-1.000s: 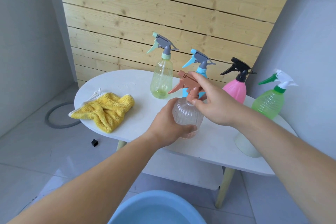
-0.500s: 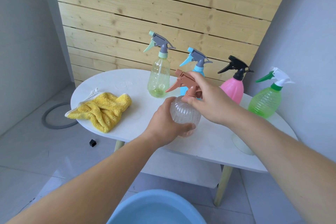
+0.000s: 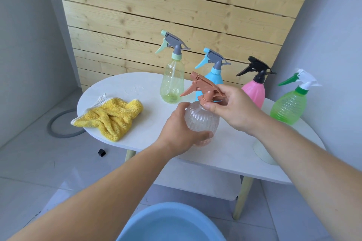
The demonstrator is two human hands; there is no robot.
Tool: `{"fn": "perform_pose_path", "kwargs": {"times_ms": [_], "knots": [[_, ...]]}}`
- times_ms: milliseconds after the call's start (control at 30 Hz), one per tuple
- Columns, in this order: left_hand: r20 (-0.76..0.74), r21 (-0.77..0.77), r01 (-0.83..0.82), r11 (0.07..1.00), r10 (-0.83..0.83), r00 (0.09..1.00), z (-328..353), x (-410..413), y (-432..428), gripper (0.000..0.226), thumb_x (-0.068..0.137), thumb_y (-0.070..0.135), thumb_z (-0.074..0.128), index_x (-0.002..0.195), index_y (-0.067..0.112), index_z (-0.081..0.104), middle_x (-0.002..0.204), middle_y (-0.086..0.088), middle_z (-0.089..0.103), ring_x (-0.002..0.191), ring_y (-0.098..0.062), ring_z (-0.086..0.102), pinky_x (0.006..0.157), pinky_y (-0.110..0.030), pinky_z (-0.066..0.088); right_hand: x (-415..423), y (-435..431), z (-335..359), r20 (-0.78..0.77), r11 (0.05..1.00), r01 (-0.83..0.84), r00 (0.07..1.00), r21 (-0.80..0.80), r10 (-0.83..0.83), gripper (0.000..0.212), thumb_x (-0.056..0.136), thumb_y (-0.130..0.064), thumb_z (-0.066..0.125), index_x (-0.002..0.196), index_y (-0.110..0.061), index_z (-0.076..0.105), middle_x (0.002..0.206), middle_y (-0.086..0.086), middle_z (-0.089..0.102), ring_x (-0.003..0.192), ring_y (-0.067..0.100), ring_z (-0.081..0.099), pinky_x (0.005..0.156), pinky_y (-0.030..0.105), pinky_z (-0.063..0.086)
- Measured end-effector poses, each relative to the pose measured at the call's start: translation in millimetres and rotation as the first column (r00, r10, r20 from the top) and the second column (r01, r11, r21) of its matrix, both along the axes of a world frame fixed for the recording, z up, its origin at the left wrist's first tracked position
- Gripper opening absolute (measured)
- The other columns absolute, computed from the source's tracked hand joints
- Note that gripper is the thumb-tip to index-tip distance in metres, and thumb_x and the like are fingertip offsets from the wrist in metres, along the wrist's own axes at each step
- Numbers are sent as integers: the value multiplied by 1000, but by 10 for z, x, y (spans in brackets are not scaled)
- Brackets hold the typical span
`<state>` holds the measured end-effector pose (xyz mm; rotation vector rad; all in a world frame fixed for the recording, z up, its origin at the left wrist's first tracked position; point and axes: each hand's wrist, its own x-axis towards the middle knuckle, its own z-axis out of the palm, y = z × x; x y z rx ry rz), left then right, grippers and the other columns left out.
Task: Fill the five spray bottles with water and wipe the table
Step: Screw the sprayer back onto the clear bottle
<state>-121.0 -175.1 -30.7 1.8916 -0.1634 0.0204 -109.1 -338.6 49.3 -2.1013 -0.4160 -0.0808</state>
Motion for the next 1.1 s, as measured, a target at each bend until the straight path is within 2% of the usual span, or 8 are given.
{"fn": "perform_pose_path", "kwargs": {"times_ms": [167, 300, 400, 500, 633, 767, 833, 1100], "knots": [[8, 1, -26, 1000, 26, 1000, 3, -9, -19, 85, 59, 36, 97, 127, 32, 47, 118, 10, 61, 108, -14, 62, 84, -42, 60, 14, 29, -72, -37, 990, 14, 999, 142, -9, 15, 86, -2, 71, 81, -14, 63, 84, -10, 70, 92, 12, 69, 104, 45, 49], [39, 44, -60, 997, 58, 998, -7, -24, -51, 85, 57, 44, 94, 127, 33, 47, 118, 10, 61, 106, -15, 62, 85, -43, 59, -4, 53, -108, -19, 982, 77, 997, 170, -75, 11, 86, -6, 73, 87, -16, 68, 93, -1, 77, 95, 15, 72, 100, 44, 52], [34, 66, -42, 997, 40, 999, 10, -16, -24, 85, 59, 41, 95, 127, 32, 45, 119, 9, 61, 107, -14, 62, 85, -37, 57, -59, 65, -118, -15, 981, 114, 993, 155, -113, 15, 85, -19, 76, 97, -24, 70, 101, -6, 76, 102, 8, 69, 100, 41, 52], [15, 98, 15, 995, -17, 1000, 31, -8, 8, 92, 60, 36, 97, 134, 28, 42, 123, 9, 60, 109, -12, 61, 84, -27, 53, -168, 33, -218, -44, 976, 188, 982, 107, -184, 45, 80, -40, 77, 120, -37, 58, 125, -14, 63, 121, 1, 55, 104, 32, 45], [13, 134, 10, 991, -12, 1000, 5, -53, -10, 86, 62, 40, 95, 132, 29, 45, 121, 11, 62, 111, -12, 62, 93, -38, 55, -322, -27, -449, -232, 964, 256, 945, 73, -233, 66, 71, -72, 60, 130, -43, 49, 131, -14, 59, 116, 3, 59, 103, 39, 46], [51, 171, -24, 985, 15, 999, 36, -93, 32, 76, 65, 43, 92, 128, 31, 51, 114, 14, 65, 106, -13, 62, 90, -39, 55, -403, 21, -436, -275, 961, 214, 948, 178, -160, 38, 94, -49, 54, 132, -47, 52, 121, -3, 66, 113, 12, 62, 104, 48, 47], [72, 165, -30, 986, 18, 997, 105, -78, 116, 79, 62, 46, 92, 130, 34, 52, 114, 15, 66, 105, -12, 63, 87, -37, 56, -411, 79, -355, -266, 960, 198, 954, 199, -141, 40, 99, -42, 50, 138, -43, 48, 132, -14, 60, 123, 4, 54, 109, 44, 44], [119, 87, -138, 987, 127, 985, 694, 284, 943, 78, 63, 34, 95, 130, 31, 56, 107, 13, 70, 97, -5, 67, 72, -21, 50, 48, 835, 112, -189, 962, 106, 980, 251, -58, 27, 99, -42, 49, 124, -32, 52, 114, -11, 68, 114, 10, 61, 105, 45, 44]]}}
